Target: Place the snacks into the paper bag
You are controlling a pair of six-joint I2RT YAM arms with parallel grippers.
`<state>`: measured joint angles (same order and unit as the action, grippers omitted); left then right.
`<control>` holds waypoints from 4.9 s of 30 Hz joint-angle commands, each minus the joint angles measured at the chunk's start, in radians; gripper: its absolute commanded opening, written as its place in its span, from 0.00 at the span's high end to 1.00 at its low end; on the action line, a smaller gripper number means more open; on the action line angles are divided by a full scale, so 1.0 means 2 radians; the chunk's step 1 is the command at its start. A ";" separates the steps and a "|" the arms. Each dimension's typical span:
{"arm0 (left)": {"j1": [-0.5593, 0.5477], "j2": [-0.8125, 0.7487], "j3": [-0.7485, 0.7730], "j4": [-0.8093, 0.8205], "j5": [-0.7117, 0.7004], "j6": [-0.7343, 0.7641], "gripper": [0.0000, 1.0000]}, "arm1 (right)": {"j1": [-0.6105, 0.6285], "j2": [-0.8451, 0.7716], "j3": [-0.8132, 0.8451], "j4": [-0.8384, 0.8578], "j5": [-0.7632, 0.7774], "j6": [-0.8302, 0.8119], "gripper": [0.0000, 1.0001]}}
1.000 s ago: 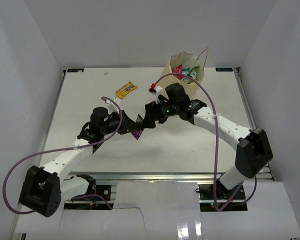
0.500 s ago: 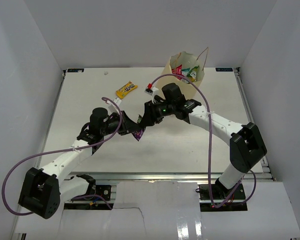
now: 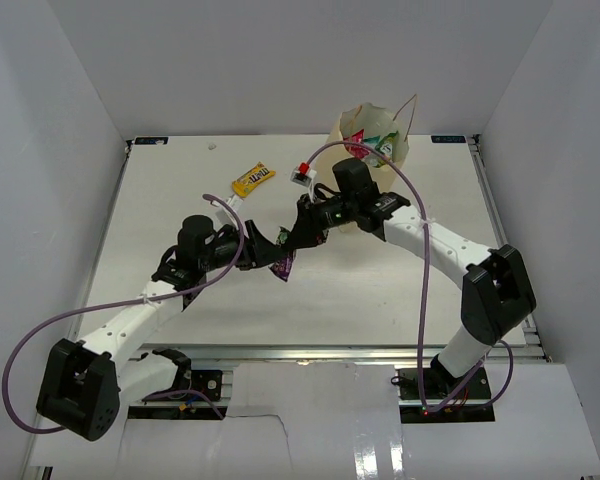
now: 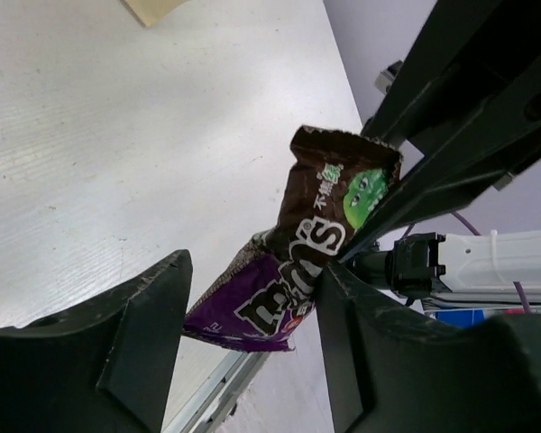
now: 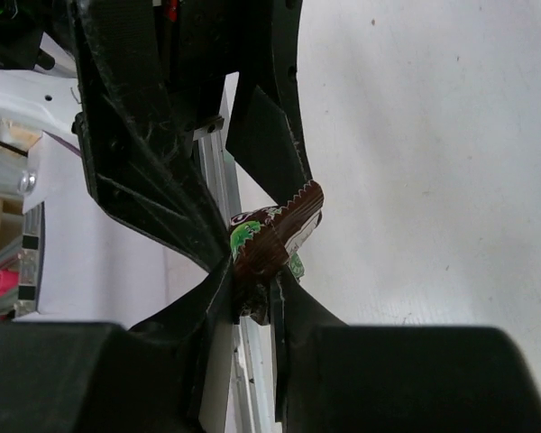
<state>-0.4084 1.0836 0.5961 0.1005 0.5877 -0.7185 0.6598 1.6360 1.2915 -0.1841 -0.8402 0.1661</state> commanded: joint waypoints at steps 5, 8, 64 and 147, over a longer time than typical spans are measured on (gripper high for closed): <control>-0.004 -0.036 0.016 -0.007 0.031 0.054 0.29 | -0.029 -0.033 0.053 -0.013 -0.082 -0.080 0.92; -0.001 -0.039 0.023 0.001 0.060 0.068 0.28 | -0.042 -0.035 0.055 -0.012 -0.117 -0.081 0.92; 0.104 0.448 0.452 -0.101 -0.222 0.312 0.12 | -0.297 -0.077 0.184 -0.131 0.014 -0.345 0.05; -0.008 -0.052 -0.079 0.208 0.127 -0.060 1.00 | 0.024 -0.072 -0.050 0.219 -0.144 0.040 0.32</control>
<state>-0.4210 0.9955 0.4133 0.5079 0.8322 -0.8398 0.7017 1.4860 1.1576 0.2047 -1.1023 0.2256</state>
